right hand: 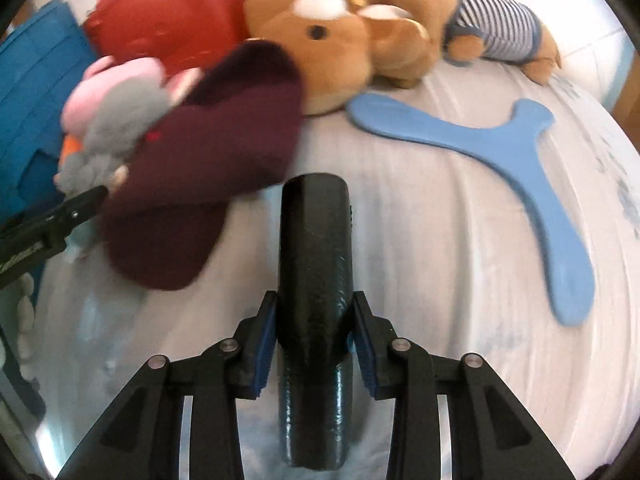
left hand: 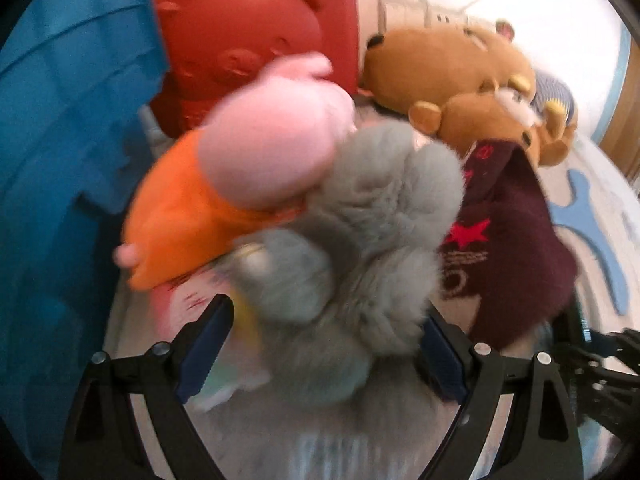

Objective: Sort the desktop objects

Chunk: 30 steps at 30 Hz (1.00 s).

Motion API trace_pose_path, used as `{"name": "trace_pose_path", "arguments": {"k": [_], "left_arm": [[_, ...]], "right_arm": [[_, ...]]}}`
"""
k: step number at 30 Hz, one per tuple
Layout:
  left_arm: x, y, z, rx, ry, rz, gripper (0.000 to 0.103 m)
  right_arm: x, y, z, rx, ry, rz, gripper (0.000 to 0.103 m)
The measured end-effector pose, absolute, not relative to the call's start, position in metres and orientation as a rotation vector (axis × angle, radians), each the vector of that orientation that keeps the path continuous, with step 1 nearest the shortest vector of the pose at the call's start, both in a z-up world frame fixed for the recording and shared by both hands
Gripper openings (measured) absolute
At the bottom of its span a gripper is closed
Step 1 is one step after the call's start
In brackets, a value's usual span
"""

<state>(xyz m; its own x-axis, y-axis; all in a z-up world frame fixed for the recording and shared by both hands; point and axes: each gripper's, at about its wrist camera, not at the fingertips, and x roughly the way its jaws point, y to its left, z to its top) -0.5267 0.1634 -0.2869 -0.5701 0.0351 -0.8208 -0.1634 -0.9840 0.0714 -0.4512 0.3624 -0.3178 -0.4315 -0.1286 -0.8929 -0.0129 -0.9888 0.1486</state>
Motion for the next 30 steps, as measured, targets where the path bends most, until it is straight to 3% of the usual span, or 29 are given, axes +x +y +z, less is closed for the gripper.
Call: {"name": "trace_pose_path", "arguments": {"k": [5, 6, 7, 9, 10, 12, 29, 30], "left_arm": [[-0.552, 0.178, -0.308, -1.441, 0.224, 2.649, 0.094], [-0.556, 0.175, -0.312, -1.453, 0.174, 2.635, 0.087], [-0.557, 0.173, -0.313, -1.451, 0.144, 2.627, 0.070], [-0.553, 0.169, -0.311, -1.444, 0.111, 2.625, 0.054], [-0.550, 0.167, -0.309, -1.441, 0.097, 2.621, 0.048], [-0.539, 0.162, -0.302, -1.435, 0.074, 2.611, 0.044], [-0.389, 0.133, -0.210, -1.287, 0.006, 2.633, 0.041], [-0.382, 0.130, -0.211, -1.296, 0.003, 2.638, 0.041]], "right_arm": [[-0.454, 0.371, -0.321, 1.611, -0.208, -2.592, 0.035], [-0.454, 0.371, -0.321, 1.603, -0.213, -2.594, 0.035], [-0.456, 0.370, -0.322, 1.593, -0.221, -2.597, 0.035], [-0.453, 0.368, -0.317, 1.569, -0.229, -2.603, 0.035], [-0.450, 0.367, -0.313, 1.555, -0.230, -2.607, 0.035], [-0.445, 0.364, -0.304, 1.528, -0.232, -2.613, 0.035], [-0.380, 0.343, -0.241, 1.372, -0.237, -2.658, 0.035], [-0.378, 0.346, -0.243, 1.381, -0.237, -2.666, 0.046]]}}
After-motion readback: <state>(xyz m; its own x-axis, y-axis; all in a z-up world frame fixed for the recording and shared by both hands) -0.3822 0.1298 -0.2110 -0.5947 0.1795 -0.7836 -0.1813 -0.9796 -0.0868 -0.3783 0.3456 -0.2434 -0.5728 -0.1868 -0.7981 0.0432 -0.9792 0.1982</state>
